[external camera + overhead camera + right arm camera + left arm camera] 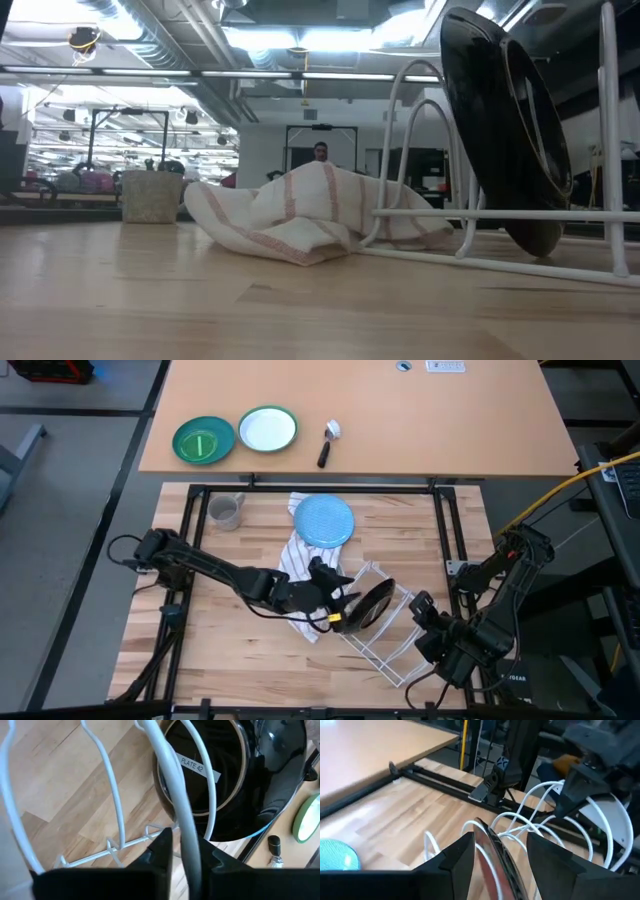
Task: Sort dishes
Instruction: Put the blue plate into the dish rack
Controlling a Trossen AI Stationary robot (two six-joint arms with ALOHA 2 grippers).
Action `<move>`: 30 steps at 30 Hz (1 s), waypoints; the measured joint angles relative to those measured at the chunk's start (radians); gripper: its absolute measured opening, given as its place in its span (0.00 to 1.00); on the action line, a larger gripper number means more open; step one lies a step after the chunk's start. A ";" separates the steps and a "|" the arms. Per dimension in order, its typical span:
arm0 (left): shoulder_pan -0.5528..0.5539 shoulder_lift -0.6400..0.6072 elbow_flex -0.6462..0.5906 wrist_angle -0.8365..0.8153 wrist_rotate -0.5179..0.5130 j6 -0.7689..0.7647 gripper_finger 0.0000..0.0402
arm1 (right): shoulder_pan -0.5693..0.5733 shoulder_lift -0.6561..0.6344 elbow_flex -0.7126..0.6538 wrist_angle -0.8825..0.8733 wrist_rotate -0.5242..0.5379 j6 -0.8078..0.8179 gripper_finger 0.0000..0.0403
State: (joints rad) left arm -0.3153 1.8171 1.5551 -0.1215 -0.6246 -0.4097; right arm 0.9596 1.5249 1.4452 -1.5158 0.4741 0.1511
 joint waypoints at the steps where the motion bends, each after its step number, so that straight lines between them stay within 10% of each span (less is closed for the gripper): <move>1: 0.000 -0.014 0.000 -0.026 0.000 0.016 0.42 | 0.000 0.000 0.000 0.001 -0.002 0.000 0.13; 10: 0.019 -0.080 0.001 -0.342 -0.006 0.205 0.42 | 0.000 -0.002 0.011 -0.005 0.001 0.000 0.34; 30: 0.226 -0.072 0.000 -0.840 -0.019 0.501 0.42 | 0.002 0.002 0.154 0.006 -0.063 0.008 0.36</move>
State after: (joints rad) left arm -0.0889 1.7454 1.5554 -0.9619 -0.6441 0.0917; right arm 0.9619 1.5265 1.5995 -1.5100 0.4109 0.1588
